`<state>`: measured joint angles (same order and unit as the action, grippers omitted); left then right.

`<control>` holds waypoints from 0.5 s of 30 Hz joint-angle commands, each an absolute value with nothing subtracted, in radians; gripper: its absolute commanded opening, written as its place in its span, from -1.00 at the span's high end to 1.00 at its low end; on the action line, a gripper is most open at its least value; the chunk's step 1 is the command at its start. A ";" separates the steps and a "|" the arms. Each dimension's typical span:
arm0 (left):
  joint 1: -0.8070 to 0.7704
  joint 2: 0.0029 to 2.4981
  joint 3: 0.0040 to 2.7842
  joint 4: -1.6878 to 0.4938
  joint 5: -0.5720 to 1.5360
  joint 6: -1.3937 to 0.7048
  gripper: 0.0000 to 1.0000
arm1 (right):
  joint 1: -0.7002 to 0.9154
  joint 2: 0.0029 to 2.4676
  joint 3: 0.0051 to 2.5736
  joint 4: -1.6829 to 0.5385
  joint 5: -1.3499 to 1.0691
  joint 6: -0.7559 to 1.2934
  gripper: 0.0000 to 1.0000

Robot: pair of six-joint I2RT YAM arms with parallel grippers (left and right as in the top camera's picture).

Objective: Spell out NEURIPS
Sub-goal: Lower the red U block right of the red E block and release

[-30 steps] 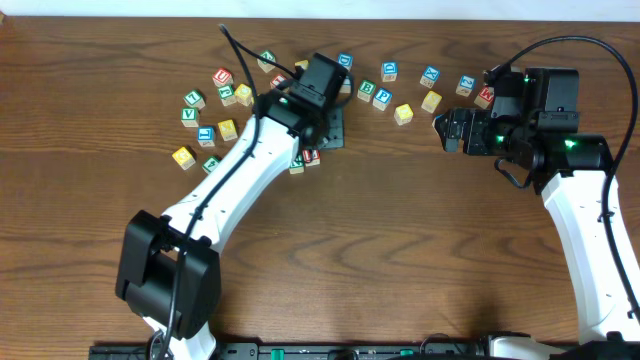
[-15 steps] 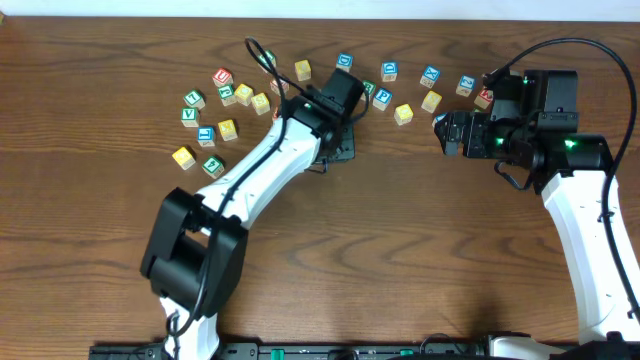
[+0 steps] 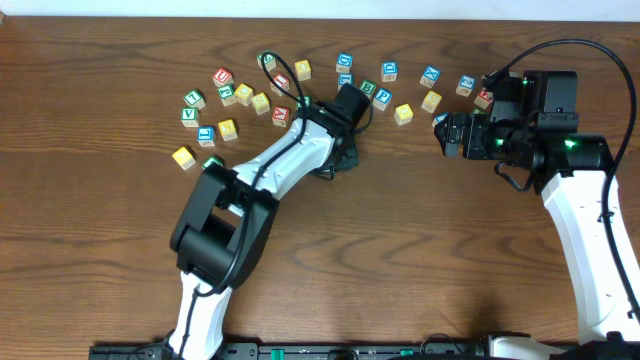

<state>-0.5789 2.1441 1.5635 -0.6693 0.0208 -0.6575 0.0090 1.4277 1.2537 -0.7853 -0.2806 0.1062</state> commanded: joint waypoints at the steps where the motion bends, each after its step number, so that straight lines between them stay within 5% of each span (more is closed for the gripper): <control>1: -0.581 2.159 1.559 -0.664 0.015 -0.671 0.51 | 0.015 1.432 1.274 -0.790 -0.278 0.118 -0.99; 3: -0.581 2.159 1.559 -0.665 0.016 -0.671 0.50 | 0.015 1.432 1.274 -0.790 -0.278 0.118 -0.99; 10: -0.581 2.158 1.562 -0.666 0.017 -0.671 -0.03 | 0.015 1.432 1.274 -0.776 -0.271 0.118 -0.99; 15: -0.581 2.141 1.576 -0.680 0.020 -0.666 -0.07 | 0.015 1.432 1.274 -0.774 -0.268 0.118 -0.99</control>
<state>-0.5797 2.1517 1.5635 -0.6689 0.0212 -0.6659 0.0090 1.4288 1.2537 -0.7799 -0.2756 0.1066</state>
